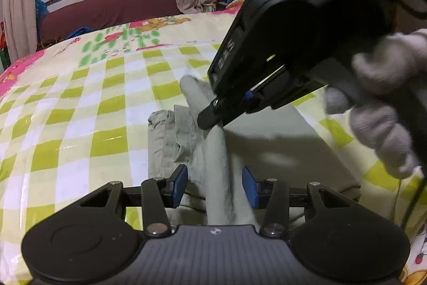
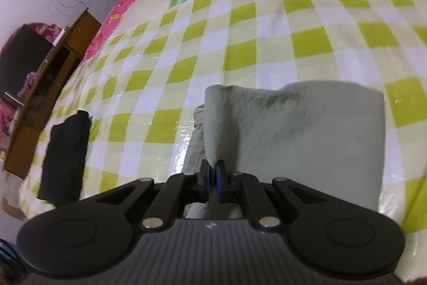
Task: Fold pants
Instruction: 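Grasp the trouser fold with the left gripper while the right gripper pinches the edge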
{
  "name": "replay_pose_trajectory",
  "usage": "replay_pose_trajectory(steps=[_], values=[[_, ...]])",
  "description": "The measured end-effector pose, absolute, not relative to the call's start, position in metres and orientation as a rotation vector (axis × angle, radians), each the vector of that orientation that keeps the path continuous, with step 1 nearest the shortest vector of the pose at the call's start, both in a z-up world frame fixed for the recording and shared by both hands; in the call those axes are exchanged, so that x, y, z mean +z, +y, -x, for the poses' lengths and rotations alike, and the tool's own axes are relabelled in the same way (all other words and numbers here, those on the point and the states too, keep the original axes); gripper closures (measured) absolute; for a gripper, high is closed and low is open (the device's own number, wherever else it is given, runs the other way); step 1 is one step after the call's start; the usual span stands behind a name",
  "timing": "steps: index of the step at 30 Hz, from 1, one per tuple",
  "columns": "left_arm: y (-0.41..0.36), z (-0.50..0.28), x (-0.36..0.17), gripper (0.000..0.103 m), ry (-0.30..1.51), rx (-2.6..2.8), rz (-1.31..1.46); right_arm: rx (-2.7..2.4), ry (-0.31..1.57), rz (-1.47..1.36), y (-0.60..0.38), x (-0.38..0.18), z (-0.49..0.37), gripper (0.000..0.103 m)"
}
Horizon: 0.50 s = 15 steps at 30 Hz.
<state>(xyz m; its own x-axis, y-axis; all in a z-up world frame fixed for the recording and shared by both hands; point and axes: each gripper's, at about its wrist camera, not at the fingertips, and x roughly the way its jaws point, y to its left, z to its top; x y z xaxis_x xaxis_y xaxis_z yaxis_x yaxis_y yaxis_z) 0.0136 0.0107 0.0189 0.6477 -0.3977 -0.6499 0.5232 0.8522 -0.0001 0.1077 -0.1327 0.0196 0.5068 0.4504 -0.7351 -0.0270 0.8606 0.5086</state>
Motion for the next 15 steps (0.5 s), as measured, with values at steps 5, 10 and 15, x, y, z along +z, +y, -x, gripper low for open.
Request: replay_pose_trajectory(steps=[5,10,15], values=[[0.011,-0.022,0.019,0.080,0.712,-0.541,-0.177,0.362,0.983,-0.543,-0.136,0.036,-0.099,0.097],[0.042,-0.031,0.040,0.081,0.680,-0.517,-0.031,0.417,0.949,-0.527,-0.120,0.065,-0.112,0.098],[0.074,-0.069,0.025,0.081,0.784,-0.497,0.080,0.415,0.993,-0.510,-0.089,0.049,-0.147,0.098]])
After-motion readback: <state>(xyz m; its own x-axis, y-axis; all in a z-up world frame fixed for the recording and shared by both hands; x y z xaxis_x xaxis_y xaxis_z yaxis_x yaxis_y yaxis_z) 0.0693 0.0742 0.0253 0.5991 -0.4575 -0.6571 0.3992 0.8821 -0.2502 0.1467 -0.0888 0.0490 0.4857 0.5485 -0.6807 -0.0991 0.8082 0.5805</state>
